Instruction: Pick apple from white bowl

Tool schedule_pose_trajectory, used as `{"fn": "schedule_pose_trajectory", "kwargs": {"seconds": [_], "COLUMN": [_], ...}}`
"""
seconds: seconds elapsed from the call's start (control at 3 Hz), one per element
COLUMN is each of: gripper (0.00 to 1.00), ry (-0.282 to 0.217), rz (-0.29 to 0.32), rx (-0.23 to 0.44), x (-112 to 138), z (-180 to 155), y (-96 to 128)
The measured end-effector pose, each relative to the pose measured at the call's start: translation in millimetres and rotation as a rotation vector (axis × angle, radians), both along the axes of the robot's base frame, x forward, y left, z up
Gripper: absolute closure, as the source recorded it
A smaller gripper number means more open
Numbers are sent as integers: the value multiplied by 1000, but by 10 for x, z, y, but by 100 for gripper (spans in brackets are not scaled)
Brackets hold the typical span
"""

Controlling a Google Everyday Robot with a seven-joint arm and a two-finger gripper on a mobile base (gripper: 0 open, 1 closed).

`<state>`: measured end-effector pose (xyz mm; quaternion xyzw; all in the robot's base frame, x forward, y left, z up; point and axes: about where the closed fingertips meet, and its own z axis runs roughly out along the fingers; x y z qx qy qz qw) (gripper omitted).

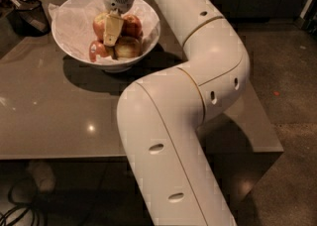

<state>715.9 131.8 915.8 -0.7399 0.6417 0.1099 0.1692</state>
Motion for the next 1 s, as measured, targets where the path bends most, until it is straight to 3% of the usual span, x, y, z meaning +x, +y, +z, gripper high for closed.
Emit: {"fn": "schedule_pose_trajectory", "kwargs": {"seconds": [1.0], "gripper": [100], "ry": [0], "rz": [0], "rx": [0], "x": [0], "z": [1], "y": [0]}}
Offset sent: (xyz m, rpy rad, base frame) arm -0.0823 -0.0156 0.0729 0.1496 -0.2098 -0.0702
